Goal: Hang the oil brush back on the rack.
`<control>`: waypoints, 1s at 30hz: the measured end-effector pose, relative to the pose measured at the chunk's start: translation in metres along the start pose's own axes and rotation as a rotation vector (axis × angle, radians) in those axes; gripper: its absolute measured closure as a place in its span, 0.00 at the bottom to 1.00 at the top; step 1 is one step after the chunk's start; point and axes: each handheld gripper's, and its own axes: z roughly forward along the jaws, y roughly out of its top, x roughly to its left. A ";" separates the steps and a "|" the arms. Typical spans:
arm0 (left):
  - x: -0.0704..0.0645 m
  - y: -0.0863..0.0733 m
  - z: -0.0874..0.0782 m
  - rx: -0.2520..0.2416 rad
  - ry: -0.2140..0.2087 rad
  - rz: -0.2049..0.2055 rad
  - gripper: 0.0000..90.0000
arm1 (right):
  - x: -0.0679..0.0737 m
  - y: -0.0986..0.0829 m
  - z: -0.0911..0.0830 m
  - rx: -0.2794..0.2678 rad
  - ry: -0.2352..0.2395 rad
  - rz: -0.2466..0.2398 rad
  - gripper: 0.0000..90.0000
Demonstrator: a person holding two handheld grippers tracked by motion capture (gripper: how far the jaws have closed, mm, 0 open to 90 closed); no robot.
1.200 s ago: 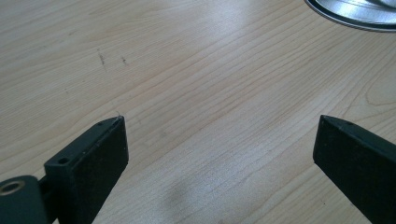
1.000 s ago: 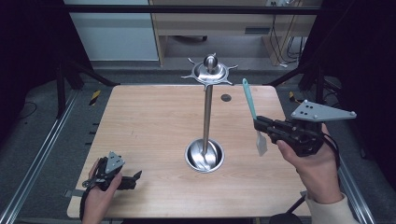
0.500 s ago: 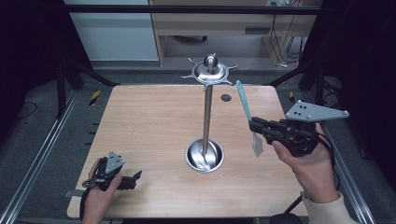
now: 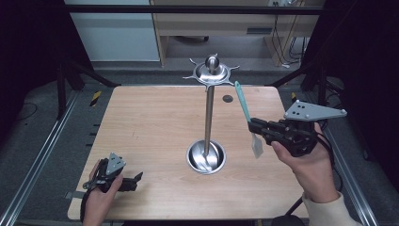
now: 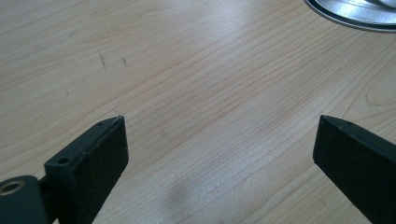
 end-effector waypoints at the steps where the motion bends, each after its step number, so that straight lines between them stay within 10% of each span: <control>1: 0.000 0.000 0.000 0.000 0.000 0.000 0.03 | 0.000 0.000 0.000 0.001 -0.001 0.001 0.91; 30: 0.000 0.000 0.000 0.000 0.000 0.001 0.03 | 0.005 -0.007 0.027 -0.035 -0.025 0.023 0.91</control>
